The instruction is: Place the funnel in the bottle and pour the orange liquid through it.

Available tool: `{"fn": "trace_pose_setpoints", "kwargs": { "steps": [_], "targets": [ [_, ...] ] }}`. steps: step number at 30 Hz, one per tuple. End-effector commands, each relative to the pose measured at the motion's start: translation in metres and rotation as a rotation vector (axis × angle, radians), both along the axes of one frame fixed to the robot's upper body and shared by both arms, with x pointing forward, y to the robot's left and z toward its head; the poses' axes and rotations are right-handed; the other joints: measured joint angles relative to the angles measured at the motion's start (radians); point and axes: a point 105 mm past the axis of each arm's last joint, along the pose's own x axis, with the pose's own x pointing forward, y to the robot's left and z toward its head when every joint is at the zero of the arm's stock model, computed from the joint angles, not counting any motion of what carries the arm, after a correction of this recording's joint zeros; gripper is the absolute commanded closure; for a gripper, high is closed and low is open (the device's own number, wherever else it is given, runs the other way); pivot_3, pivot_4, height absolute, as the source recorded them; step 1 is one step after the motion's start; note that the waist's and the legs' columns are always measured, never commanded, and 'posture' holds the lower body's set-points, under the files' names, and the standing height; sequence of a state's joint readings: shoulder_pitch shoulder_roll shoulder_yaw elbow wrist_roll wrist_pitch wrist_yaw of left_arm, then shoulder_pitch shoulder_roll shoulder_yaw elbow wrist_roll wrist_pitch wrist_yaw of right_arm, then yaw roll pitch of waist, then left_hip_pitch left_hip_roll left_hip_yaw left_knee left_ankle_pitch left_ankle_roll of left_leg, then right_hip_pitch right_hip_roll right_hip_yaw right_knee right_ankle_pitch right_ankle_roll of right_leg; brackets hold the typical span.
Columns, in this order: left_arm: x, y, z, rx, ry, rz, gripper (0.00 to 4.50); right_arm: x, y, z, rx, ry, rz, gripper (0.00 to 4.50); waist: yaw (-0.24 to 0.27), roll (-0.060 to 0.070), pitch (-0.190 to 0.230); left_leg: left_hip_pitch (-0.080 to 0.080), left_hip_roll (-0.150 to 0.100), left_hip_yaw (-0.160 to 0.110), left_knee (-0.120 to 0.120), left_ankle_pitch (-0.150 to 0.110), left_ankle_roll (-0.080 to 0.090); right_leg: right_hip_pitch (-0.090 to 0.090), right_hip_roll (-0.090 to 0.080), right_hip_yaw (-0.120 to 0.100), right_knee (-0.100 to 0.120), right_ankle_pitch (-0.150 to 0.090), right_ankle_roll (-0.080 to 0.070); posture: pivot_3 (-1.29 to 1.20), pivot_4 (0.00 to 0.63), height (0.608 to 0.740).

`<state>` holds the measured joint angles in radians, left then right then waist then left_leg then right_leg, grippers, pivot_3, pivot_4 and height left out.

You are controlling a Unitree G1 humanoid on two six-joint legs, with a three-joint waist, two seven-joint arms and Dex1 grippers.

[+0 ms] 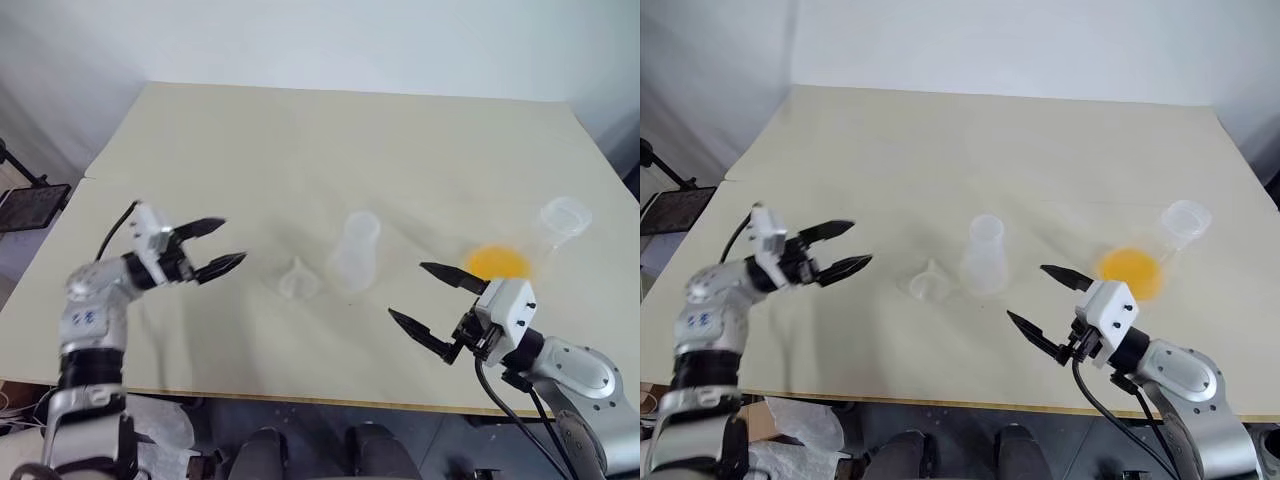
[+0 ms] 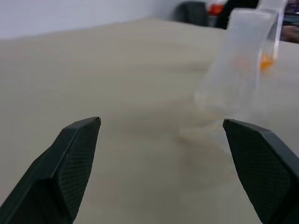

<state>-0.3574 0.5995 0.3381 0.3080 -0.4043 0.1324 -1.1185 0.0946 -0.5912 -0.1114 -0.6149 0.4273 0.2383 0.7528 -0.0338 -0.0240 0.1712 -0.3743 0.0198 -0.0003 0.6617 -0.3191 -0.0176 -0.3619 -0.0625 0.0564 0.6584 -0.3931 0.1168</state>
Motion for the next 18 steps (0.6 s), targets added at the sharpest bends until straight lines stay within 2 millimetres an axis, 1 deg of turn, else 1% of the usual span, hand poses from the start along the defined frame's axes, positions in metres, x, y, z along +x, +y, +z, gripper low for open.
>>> {"fn": "trace_pose_setpoints", "kwargs": {
  "steps": [1,2,3,5,6,7,9,12,15,16,18],
  "targets": [
    [-0.031,0.045,-0.007,0.04,0.024,0.171,0.04,-0.001,0.011,0.005,0.0,0.011,0.081,0.0,0.003,0.0,0.0,0.0,0.0,-0.001,0.0,-0.001,0.001,0.0,-0.001,-0.001,0.0,0.0,0.0,0.0,0.15,0.74],
    [-0.046,0.061,-0.017,0.052,0.069,0.224,0.04,0.0,0.012,0.005,-0.003,0.008,0.089,0.0,0.003,0.0,0.0,0.0,0.0,-0.002,0.0,-0.001,0.001,0.0,-0.001,-0.001,-0.001,0.0,0.0,0.0,0.15,0.74],
    [-0.056,0.07,-0.023,0.06,0.098,0.258,0.04,0.001,0.013,0.006,-0.004,0.006,0.094,0.0,0.002,0.0,0.0,0.0,0.0,-0.002,-0.001,-0.001,0.002,0.001,-0.001,-0.001,-0.002,0.0,-0.001,0.0,0.15,0.74],
    [-0.071,0.079,-0.03,0.072,0.131,0.288,0.04,0.001,0.013,0.004,-0.01,0.005,0.096,0.0,0.005,0.001,0.0,0.001,0.0,-0.002,-0.003,-0.002,0.002,0.001,-0.003,-0.002,-0.003,0.0,-0.001,0.0,0.15,0.74],
    [-0.075,0.08,-0.032,0.075,0.14,0.291,0.04,0.002,0.013,0.003,-0.014,0.004,0.095,0.0,0.008,0.001,0.0,0.001,0.0,-0.003,-0.004,-0.002,0.002,0.001,-0.003,-0.003,-0.004,-0.001,-0.001,0.0,0.15,0.74],
    [-0.077,0.075,-0.031,0.068,0.147,0.272,0.04,0.002,0.011,0.002,-0.017,0.007,0.093,0.0,0.012,0.001,0.0,0.001,-0.002,-0.005,-0.006,-0.002,0.002,0.002,-0.005,-0.005,-0.005,-0.001,-0.001,0.0,0.15,0.74],
    [-0.066,0.044,-0.028,0.036,0.131,0.189,0.04,0.004,0.006,-0.001,-0.017,0.011,0.072,0.0,0.025,0.001,0.0,0.001,-0.005,-0.009,-0.009,-0.001,0.003,0.003,-0.011,-0.01,-0.007,-0.001,-0.002,0.0,0.15,0.74],
    [-0.055,0.004,-0.025,0.011,0.122,0.077,0.04,0.006,0.001,-0.003,-0.018,0.009,0.051,0.0,0.036,0.002,0.001,0.001,-0.009,-0.013,-0.01,0.002,0.003,0.008,-0.015,-0.016,-0.012,-0.001,-0.002,0.0,0.15,0.74],
    [-0.049,-0.027,-0.023,-0.002,0.128,-0.029,0.04,0.007,-0.001,-0.003,-0.016,0.003,0.031,0.0,0.025,0.002,0.0,0.0,-0.009,-0.013,-0.012,0.002,0.003,0.008,-0.015,-0.019,-0.014,-0.001,-0.002,0.0,0.15,0.74],
    [-0.048,-0.038,-0.023,-0.003,0.135,-0.067,0.04,0.006,-0.002,-0.002,-0.014,0.001,0.02,0.0,0.018,0.002,0.0,0.0,-0.009,-0.012,-0.012,0.003,-0.001,0.006,-0.015,-0.02,-0.013,-0.001,-0.002,0.0,0.15,0.74],
    [-0.044,-0.052,-0.025,0.012,0.141,-0.115,0.04,0.006,-0.004,-0.003,-0.011,-0.001,0.002,0.0,0.007,0.002,0.001,0.0,-0.008,-0.012,-0.013,0.005,-0.003,0.005,-0.013,-0.022,-0.012,-0.001,-0.002,0.0,0.15,0.74]
  ]
}}
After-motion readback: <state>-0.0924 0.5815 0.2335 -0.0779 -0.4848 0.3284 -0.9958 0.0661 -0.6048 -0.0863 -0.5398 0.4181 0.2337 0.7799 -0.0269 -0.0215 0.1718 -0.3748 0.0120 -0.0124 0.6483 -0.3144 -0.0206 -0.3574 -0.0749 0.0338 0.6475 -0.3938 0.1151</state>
